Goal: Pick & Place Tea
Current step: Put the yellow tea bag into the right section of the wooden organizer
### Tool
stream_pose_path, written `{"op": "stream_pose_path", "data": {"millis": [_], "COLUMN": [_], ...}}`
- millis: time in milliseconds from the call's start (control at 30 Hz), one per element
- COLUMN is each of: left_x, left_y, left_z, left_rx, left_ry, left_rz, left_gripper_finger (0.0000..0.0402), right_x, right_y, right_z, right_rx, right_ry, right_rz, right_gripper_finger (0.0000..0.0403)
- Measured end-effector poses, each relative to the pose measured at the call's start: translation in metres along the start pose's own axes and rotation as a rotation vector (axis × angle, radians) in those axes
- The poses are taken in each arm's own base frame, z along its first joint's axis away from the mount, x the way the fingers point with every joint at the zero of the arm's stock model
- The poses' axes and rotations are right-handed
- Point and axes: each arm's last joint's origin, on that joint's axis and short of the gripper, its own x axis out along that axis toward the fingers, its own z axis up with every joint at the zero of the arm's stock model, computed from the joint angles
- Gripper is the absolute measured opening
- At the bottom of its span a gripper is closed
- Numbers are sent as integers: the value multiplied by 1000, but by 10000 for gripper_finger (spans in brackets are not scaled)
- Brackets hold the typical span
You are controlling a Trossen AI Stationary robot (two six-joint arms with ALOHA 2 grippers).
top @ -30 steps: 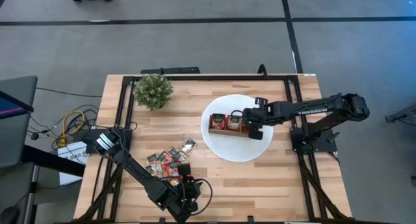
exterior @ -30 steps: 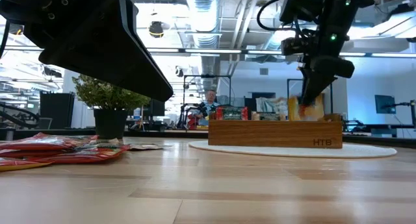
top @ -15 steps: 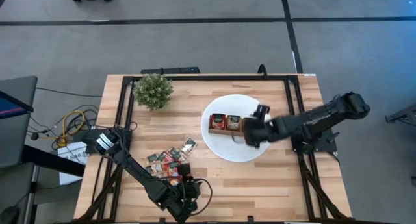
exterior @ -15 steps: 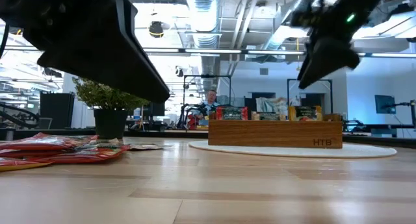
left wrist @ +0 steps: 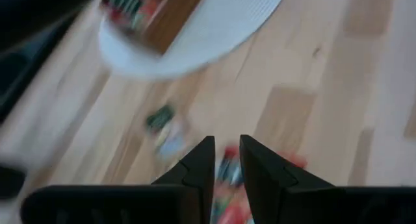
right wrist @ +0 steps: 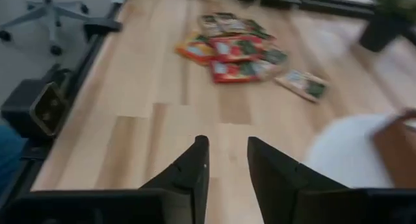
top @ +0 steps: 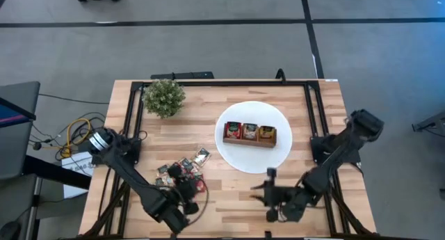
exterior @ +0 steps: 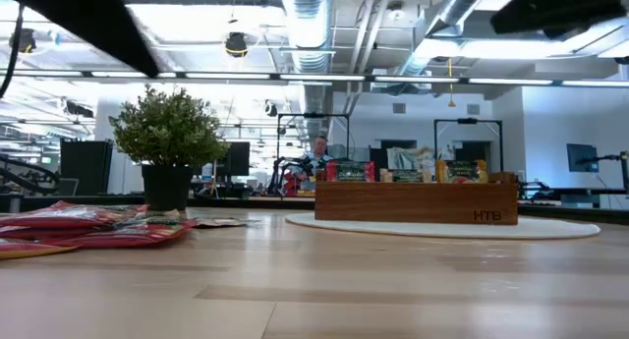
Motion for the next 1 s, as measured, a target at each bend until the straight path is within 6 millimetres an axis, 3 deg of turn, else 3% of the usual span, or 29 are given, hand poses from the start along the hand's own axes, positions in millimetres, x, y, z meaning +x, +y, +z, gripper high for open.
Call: {"op": "stream_pose_path", "data": {"millis": [167, 300, 433, 567, 667, 867, 1000], "left_x": [-18, -25, -26, -20, -17, -8, -2], "left_y": [30, 42, 45, 36, 24, 11, 11], "left_z": [-12, -30, -58, -84, -92, -92, -93], "left_rx": [-80, -132, -183, -238, -267, -444, -527], "left_ry": [298, 471, 560, 568, 538, 450, 457], "left_rz": [87, 159, 154, 23, -122, -221, -227], "left_gripper_finger": [106, 142, 167, 172, 172, 172, 172], "right_x": [29, 46, 49, 43, 41, 41, 20], "right_y": [27, 32, 29, 26, 23, 19, 16], "right_z": [-23, -36, -31, -21, -17, -15, -11], "right_rx": [-67, -117, -117, -90, -86, -88, -101], "right_ry": [-39, 3, 32, 7, -1, 6, 77], "right_rz": [26, 2, 34, 43, 40, 33, 40], "right_gripper_finger": [87, 87, 86, 86, 87, 87, 87]}}
